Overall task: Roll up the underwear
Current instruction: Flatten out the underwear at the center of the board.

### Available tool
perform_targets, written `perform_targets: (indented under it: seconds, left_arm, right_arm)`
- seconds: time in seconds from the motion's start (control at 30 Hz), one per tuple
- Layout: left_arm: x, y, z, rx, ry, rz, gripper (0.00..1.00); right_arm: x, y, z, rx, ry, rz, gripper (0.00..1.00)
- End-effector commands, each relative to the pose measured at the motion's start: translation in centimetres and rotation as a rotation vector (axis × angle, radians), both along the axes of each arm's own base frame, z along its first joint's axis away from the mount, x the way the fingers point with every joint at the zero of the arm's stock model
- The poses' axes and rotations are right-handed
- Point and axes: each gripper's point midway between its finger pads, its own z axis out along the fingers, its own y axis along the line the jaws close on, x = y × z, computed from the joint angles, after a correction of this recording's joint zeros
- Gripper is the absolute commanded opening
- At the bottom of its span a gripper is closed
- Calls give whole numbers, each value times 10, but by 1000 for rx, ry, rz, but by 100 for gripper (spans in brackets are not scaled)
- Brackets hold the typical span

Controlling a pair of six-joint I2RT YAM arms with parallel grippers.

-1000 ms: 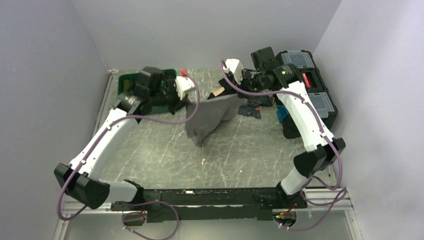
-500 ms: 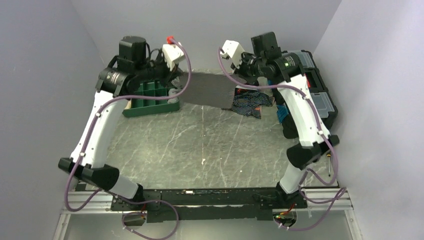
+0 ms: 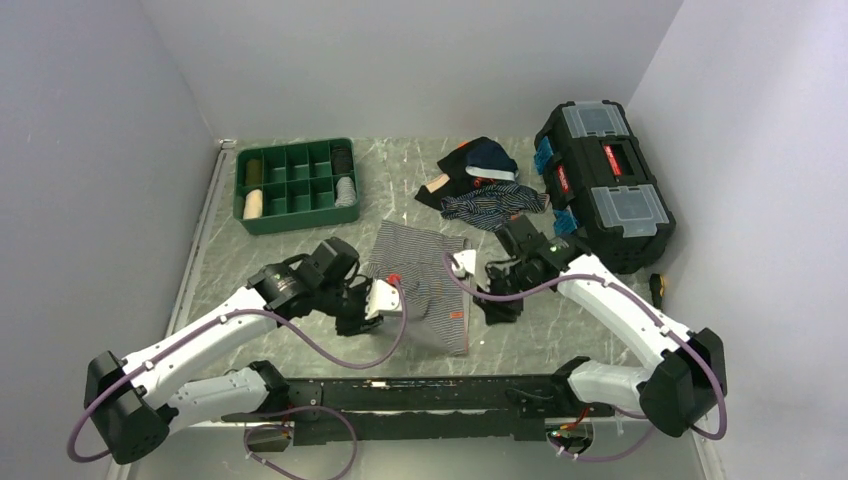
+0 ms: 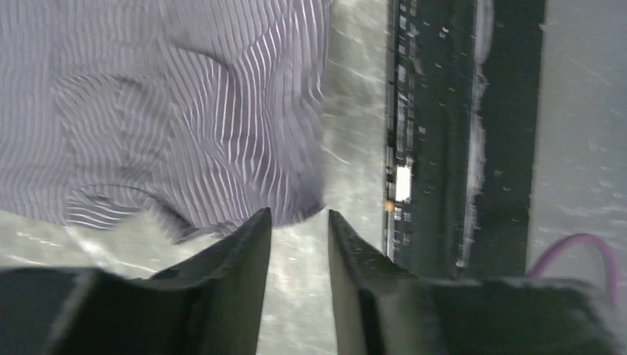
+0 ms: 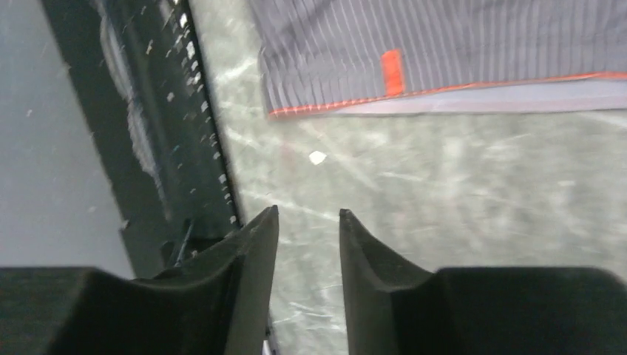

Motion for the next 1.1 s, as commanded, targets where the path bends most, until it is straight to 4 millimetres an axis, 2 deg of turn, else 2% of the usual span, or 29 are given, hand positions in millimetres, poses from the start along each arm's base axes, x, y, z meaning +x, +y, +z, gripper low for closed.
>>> perform_targets:
  seconds: [0.0, 0.03, 0.1, 0.2, 0.27, 0.4, 0.5, 0.57, 0.73, 0.83, 0.97, 1.03, 1.07]
  left_arm:
    - [-18, -5, 1, -24, 8, -69, 53]
    - [-24, -2, -5, 11, 32, -75, 61]
    - [-25, 4, -18, 81, 61, -63, 68]
    - [-18, 10, -28, 140, 49, -43, 73]
    - [-6, 12, -29, 157, -1, -5, 74]
    - [34, 9, -20, 115, -131, 116, 77]
    - [59, 10, -12, 43, -90, 217, 78]
    - [78, 16, -7, -6, -17, 309, 78]
    - [116, 31, 1, -131, 161, 460, 77]
    - [127, 34, 1, -176, 269, 503, 77]
    - [132, 38, -4, -183, 355, 528, 78]
    - [133, 38, -10, -178, 359, 535, 80]
    - [135, 38, -12, -177, 357, 538, 85]
  right_arm:
    - [-28, 3, -1, 123, 52, 36, 49]
    - [-27, 1, -3, 123, 45, 22, 55]
    - [-23, -1, 0, 128, 12, 3, 59]
    - [-6, -2, 4, 115, -54, -29, 60]
    - [9, 0, 6, 110, -93, -55, 60]
    - [45, 8, -2, 99, -132, -153, 60]
    - [79, 17, -7, 107, -146, -238, 60]
    - [98, 23, -9, 126, -114, -287, 59]
    - [131, 43, -15, 197, -7, -317, 58]
    - [144, 58, -25, 232, 69, -299, 58]
    - [158, 69, -47, 251, 172, -312, 56]
    - [165, 71, -61, 253, 217, -332, 56]
    - [169, 71, -66, 254, 230, -341, 56]
